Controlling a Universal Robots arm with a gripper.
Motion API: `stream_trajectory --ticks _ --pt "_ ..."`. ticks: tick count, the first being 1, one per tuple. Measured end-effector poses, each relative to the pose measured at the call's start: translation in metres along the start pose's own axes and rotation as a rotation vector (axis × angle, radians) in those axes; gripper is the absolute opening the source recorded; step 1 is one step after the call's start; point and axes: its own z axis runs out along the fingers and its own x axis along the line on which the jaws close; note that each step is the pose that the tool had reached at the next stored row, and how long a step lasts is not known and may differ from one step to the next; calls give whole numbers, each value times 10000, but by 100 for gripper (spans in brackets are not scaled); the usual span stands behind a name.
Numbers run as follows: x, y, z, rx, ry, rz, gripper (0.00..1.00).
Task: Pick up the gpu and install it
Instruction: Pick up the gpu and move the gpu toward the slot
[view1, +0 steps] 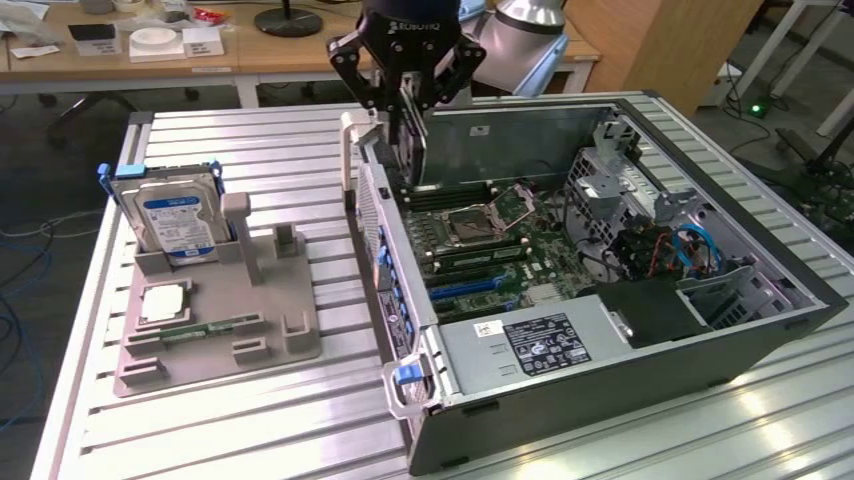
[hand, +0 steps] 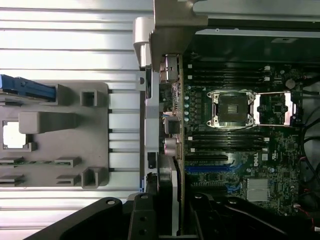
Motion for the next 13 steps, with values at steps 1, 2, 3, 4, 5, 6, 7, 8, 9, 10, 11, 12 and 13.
stream_trajectory --ticks 1,2,3,4,5,6,7,8,9,10,11,12,13 --pt "-17 0 1 0 0 0 28" --pt "-36 0 1 0 1 0 28" --pt "-55 1 2 0 0 0 28" --pt "-76 1 3 1 1 0 28" --pt "-102 1 4 0 1 -1 28" --pt "-131 2 5 0 0 -1 28" --pt "-161 2 5 1 1 -2 28" --pt "-189 2 7 1 0 -1 28" --pt "-212 3 7 1 1 0 28" --pt "-235 3 8 1 1 0 28" --pt "-258 3 9 1 1 0 28" --pt "-278 3 10 1 0 -1 28" --pt "-293 3 10 1 1 -1 28"
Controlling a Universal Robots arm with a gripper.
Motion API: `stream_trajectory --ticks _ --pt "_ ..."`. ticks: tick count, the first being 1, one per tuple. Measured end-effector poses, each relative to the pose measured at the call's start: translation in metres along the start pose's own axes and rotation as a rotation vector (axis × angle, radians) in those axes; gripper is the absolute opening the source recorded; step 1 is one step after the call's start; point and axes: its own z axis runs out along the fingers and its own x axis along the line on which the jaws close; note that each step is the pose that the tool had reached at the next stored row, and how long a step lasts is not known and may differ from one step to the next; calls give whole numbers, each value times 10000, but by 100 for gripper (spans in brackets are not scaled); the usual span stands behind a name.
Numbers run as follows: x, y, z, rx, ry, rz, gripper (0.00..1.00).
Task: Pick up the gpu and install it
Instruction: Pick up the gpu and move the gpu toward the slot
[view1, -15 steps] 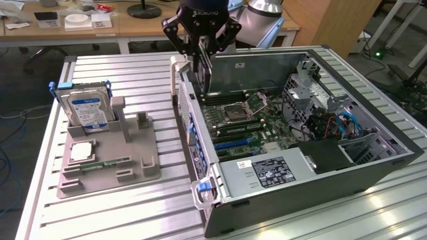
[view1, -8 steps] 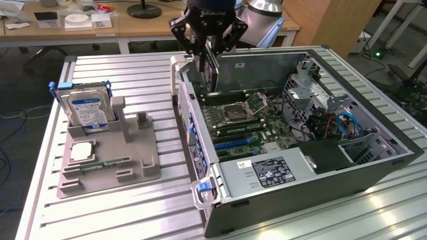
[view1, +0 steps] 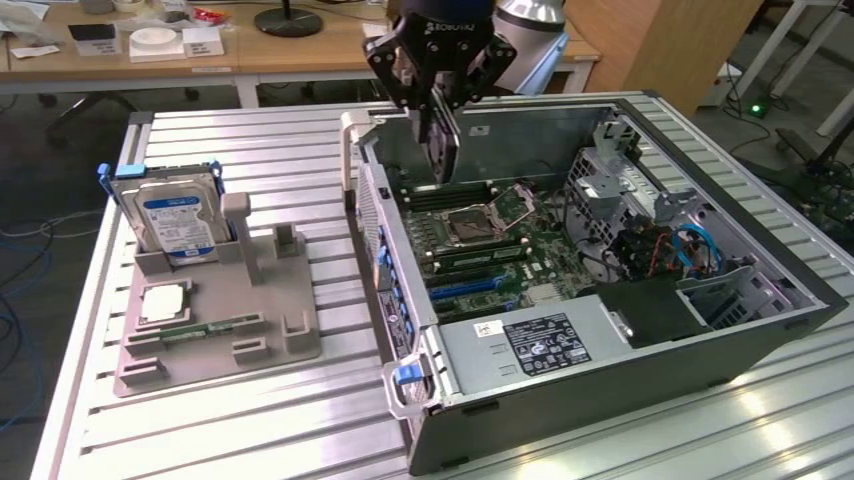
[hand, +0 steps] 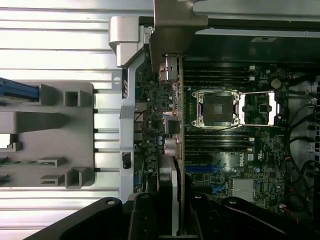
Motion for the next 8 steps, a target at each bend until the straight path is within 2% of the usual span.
stream_trajectory --ticks 5,8 --pt "-77 1 4 0 -1 1 28" --pt "-162 2 9 0 0 1 28"
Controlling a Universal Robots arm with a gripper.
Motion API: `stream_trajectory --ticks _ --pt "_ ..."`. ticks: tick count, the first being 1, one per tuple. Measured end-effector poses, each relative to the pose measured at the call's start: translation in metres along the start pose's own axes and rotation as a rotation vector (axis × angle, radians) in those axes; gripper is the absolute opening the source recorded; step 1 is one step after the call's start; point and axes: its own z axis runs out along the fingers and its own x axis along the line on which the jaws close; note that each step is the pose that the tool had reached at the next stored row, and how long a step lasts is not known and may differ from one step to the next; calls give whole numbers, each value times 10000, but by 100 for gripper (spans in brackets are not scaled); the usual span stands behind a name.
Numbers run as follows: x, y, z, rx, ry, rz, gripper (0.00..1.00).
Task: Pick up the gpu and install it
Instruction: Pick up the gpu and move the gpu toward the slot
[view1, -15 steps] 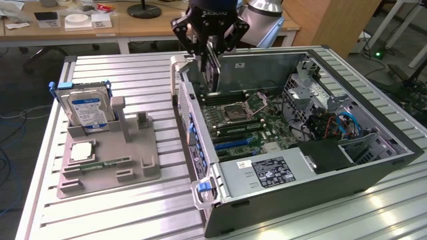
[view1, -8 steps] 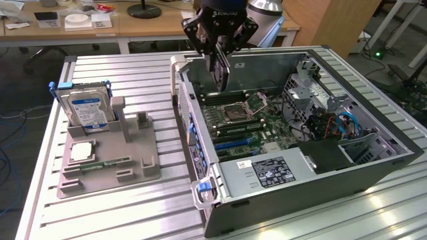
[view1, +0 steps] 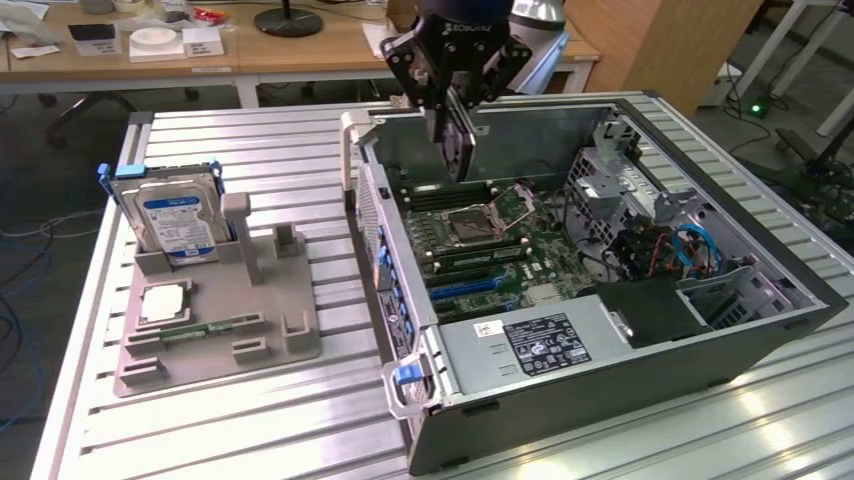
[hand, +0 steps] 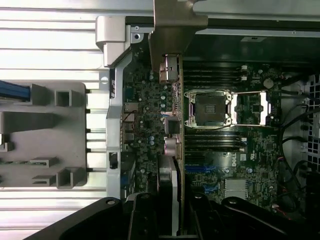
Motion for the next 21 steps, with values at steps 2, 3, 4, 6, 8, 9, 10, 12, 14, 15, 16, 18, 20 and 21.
stream_trajectory --ticks 2,3,4,6,8,9,10,12,14,15,16,18,20,21 --pt "-61 0 4 0 0 -1 28" --pt "-92 1 6 1 0 0 28" --pt "-124 1 8 0 0 1 28" --pt "-186 2 12 0 0 -1 28" --pt "-244 3 15 1 0 -1 28" --pt "-282 3 17 0 -1 1 28" --pt "-322 4 19 -1 -1 0 28" --pt "-372 4 22 0 0 -2 28" --pt "-423 5 25 1 0 0 28" --pt "-453 5 27 0 -1 1 28" --pt "-483 5 29 -1 -1 0 28" --pt "-551 6 32 0 0 -1 28" --pt "-628 7 36 0 -1 0 28" --pt "-667 8 38 0 0 -1 28"
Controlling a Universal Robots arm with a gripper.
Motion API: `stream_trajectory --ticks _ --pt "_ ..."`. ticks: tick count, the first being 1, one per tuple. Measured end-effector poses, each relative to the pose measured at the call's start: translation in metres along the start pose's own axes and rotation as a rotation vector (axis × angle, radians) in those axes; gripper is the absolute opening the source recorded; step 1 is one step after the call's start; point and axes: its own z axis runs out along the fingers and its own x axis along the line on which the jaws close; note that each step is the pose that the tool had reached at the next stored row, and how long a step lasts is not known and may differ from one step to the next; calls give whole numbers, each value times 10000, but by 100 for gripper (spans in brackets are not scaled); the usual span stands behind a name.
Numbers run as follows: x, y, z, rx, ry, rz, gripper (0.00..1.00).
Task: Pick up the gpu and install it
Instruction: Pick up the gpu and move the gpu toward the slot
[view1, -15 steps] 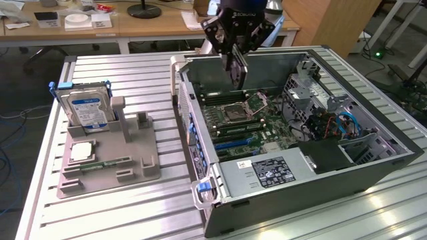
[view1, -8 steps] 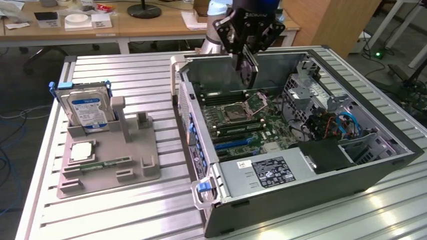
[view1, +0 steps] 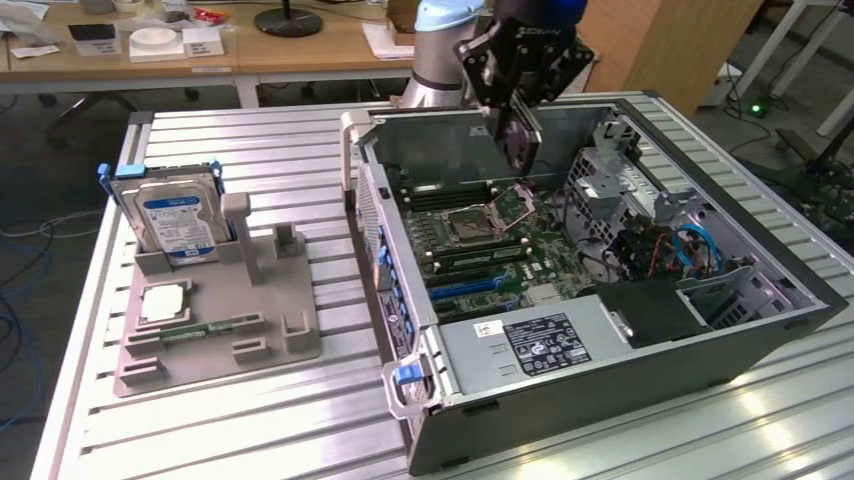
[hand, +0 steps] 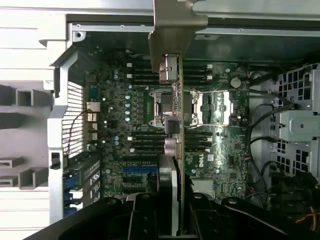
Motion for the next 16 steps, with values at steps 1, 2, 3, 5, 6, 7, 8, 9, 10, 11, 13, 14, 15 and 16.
stream_trajectory --ticks 1,2,3,5,6,7,8,9,10,11,13,14,15,16 --pt "-42 0 2 0 0 0 28" --pt "-83 1 3 0 0 2 28" --pt "-125 2 5 0 0 1 28" --pt "-205 3 9 -1 -1 1 28" --pt "-242 3 11 -1 -1 1 28" --pt "-281 3 12 -1 0 0 28" --pt "-323 4 14 -1 0 0 28" --pt "-360 4 16 -1 0 1 28" --pt "-393 5 17 -1 0 1 28" --pt "-425 5 19 -1 -1 0 28" --pt "-493 6 22 -2 -1 1 28" --pt "-526 6 24 -1 0 1 28" --pt "-557 7 26 -2 -1 0 28" --pt "-584 7 28 -2 -1 -1 28"
